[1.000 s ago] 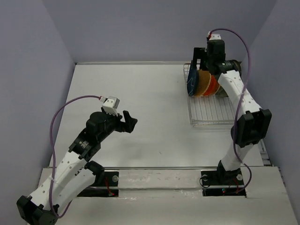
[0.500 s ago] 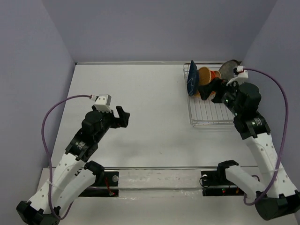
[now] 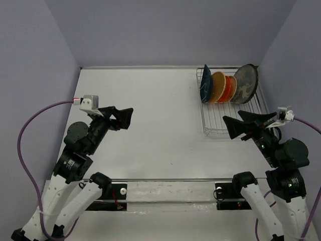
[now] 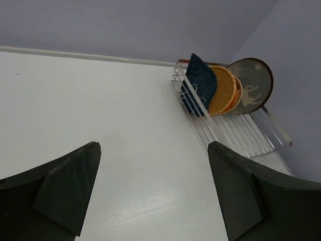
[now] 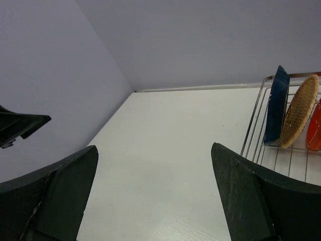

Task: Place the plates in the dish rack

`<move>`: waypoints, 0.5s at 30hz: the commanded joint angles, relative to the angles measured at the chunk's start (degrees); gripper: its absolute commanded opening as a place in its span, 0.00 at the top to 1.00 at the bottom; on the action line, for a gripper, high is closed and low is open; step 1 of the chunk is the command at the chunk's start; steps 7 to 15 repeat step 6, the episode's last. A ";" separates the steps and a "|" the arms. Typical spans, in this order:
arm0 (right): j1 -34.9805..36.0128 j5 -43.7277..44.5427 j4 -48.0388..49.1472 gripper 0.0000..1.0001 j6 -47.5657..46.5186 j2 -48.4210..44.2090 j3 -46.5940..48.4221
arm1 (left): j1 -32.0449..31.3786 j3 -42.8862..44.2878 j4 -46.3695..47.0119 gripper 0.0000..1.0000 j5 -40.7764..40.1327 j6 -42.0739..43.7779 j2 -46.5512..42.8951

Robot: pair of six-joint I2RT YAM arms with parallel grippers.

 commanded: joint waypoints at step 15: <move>0.32 0.92 -2.61 0.00 1.38 0.43 -0.43 | 0.26 -2.01 5.10 0.01 1.47 -3.43 -1.95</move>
